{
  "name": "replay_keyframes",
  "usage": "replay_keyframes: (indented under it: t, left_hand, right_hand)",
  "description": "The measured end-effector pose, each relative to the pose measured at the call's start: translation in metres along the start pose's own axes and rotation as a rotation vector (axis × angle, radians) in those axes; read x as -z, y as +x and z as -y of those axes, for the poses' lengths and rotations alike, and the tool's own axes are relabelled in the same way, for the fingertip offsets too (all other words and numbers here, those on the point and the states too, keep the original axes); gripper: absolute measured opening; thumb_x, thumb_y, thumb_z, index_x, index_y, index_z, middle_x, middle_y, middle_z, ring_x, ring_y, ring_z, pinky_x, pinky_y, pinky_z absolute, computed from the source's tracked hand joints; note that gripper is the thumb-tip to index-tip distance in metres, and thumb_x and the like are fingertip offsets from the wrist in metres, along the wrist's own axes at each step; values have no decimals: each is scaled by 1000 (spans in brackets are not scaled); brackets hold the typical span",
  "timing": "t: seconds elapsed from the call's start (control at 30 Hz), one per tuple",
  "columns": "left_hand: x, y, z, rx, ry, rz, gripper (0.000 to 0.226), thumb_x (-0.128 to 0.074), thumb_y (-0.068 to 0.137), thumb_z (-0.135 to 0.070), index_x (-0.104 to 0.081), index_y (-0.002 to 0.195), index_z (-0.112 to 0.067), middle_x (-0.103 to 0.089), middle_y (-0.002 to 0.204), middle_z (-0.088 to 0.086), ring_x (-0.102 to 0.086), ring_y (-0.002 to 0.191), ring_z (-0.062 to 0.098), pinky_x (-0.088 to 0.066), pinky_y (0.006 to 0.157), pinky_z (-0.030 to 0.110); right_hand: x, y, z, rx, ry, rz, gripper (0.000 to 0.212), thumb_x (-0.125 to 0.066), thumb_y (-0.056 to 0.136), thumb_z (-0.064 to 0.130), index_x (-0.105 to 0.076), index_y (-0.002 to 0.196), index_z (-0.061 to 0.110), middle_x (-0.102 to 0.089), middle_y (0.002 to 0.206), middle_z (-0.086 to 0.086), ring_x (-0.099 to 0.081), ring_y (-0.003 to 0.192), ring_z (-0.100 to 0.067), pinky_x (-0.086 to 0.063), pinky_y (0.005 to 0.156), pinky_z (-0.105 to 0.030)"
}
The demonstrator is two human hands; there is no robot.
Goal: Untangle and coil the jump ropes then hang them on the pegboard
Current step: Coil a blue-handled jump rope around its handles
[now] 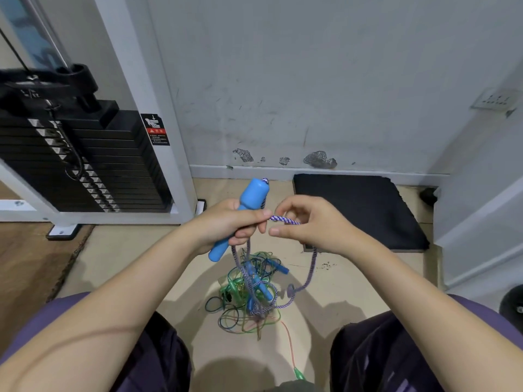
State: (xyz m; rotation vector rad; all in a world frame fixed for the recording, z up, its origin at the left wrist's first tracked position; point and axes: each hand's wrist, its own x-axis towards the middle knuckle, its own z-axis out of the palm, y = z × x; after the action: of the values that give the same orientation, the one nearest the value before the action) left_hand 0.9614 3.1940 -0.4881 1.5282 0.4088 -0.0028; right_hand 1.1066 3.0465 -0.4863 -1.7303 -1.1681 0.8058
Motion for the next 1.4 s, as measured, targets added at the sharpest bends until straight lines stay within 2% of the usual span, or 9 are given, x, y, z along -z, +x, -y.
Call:
replay_keyframes:
  t: [0.1, 0.37, 0.5, 0.67, 0.77, 0.93, 1.07, 1.2, 1.4]
  left_hand:
    - [-3, 0, -2, 3, 12, 33, 32, -61, 91, -28, -55, 65, -10, -36, 46, 1, -29, 39, 13, -27, 43, 22]
    - [42, -11, -29, -281, -362, -348, 30, -50, 96, -18, -42, 67, -11, -38, 44, -8, -26, 36, 5, -16, 42, 21]
    - [23, -6, -18, -159, -73, -277, 32, -55, 97, -22, -51, 68, -8, -34, 42, -4, -27, 34, 8, -24, 37, 16]
    - [-9, 0, -5, -60, 27, -122, 35, -63, 93, -24, -52, 62, -11, -36, 43, 0, -28, 37, 11, -24, 43, 24]
    - [0, -1, -13, -76, 28, -151, 34, -61, 95, -24, -52, 65, -9, -37, 42, -1, -29, 36, 10, -26, 41, 21]
    - [30, -4, -20, -151, -86, -323, 37, -59, 95, -26, -47, 63, -12, -34, 41, -3, -28, 35, 11, -26, 39, 19]
    - [15, -1, -12, -103, 0, -245, 35, -63, 92, -28, -49, 65, -12, -37, 43, -4, -30, 36, 10, -28, 40, 19]
    - [-8, 2, -5, -49, 39, -105, 36, -63, 94, -25, -49, 63, -12, -35, 45, -1, -29, 39, 10, -26, 40, 19]
    - [21, -1, -14, -40, 47, -160, 31, -60, 94, -30, -55, 71, -11, -38, 49, 2, -33, 40, 13, -33, 45, 21]
  right_hand:
    - [-9, 0, 4, 22, -89, 41, 23, -77, 82, 27, -67, 75, 8, -49, 58, 4, -37, 54, -4, -31, 52, -16]
    - [28, 5, 8, 47, -81, -368, 30, -68, 91, 27, -63, 67, 9, -48, 58, 3, -37, 53, -3, -32, 54, -17]
    - [24, 7, 2, 13, 82, -226, 22, -74, 86, 24, -63, 80, 6, -44, 53, 2, -36, 46, -11, -32, 46, -21]
    - [-14, 4, 2, 81, -74, -3, 27, -78, 80, 34, -65, 87, 11, -56, 62, 2, -45, 60, -7, -40, 59, -28]
    - [-9, 5, 3, 77, -90, -97, 26, -68, 91, 25, -60, 70, 11, -38, 50, 12, -31, 51, -3, -26, 51, -22]
    - [19, 10, 4, -2, 13, -400, 32, -62, 94, 26, -54, 64, 21, -43, 55, 7, -35, 49, -4, -30, 50, -19]
    - [12, 5, 5, -15, 85, -184, 20, -70, 89, 27, -55, 80, 17, -48, 56, -3, -37, 45, -16, -32, 45, -23]
    - [-17, 5, 2, 74, -87, -9, 30, -77, 83, 30, -56, 84, 10, -49, 64, 1, -39, 60, -8, -33, 57, -26]
    - [14, 8, 5, 71, -94, -350, 37, -64, 93, 26, -48, 61, 16, -35, 55, 11, -31, 54, -2, -26, 53, -20]
